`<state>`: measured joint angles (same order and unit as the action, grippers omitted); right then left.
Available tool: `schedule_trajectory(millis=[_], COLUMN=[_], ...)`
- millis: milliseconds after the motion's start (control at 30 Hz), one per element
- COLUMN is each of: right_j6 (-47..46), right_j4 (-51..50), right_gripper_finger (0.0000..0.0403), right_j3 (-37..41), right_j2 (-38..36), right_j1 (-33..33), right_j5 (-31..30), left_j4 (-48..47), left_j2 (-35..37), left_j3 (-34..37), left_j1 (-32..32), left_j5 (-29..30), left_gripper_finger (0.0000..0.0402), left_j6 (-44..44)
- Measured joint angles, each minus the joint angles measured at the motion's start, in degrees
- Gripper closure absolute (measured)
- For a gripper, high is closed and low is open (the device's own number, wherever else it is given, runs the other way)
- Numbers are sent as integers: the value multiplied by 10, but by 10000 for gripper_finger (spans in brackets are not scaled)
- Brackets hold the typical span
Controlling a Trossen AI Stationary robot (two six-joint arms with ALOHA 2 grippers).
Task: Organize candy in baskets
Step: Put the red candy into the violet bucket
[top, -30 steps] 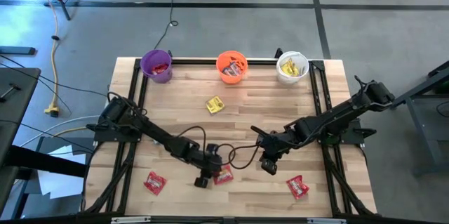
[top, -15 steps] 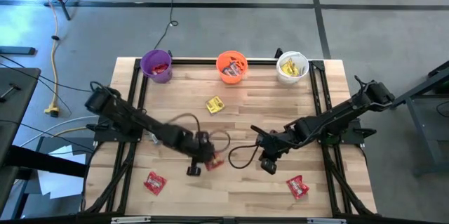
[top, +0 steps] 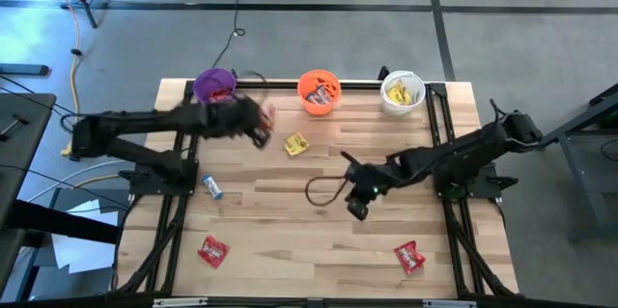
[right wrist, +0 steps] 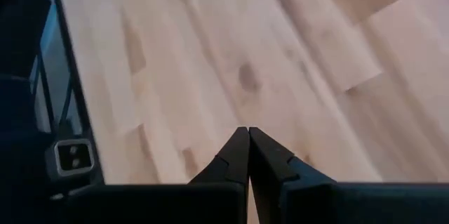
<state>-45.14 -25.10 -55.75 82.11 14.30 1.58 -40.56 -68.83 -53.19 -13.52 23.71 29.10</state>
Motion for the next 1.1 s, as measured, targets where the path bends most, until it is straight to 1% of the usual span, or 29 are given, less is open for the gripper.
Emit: schedule_trajectory(millis=[133,267,333,433,533,633,767,967,1100], right_j6=[6,6,6,3,2,-1,-11,-13,-13], right_j4=[8,24,33,41,48,52,59,66,66], right_gripper_finger=[403,403,403,403,403,403,403,403,403], right_j3=[0,0,0,0,0,0,0,0,0], right_j2=[0,0,0,0,0,0,0,0,0], right_j1=[-30,-52,-59,-69,-76,-77,-76,-76,-76], right_j5=[4,5,5,6,9,10,9,8,8], left_j4=[-65,-83,-82,-82,-75,-53,-46,-48,-51], left_j2=[36,53,55,48,36,32,28,26,26], left_j3=[0,0,0,0,0,-2,-2,-2,-2], left_j1=[-111,-210,-257,-328,-384,-403,-406,-406,-406], left_j5=[32,34,23,-13,-34,-67,-80,-103,-103], left_gripper_finger=[401,401,401,401,400,391,366,312,278], left_j6=[4,-26,-39,-50,-70,-71,-57,-57,-59])
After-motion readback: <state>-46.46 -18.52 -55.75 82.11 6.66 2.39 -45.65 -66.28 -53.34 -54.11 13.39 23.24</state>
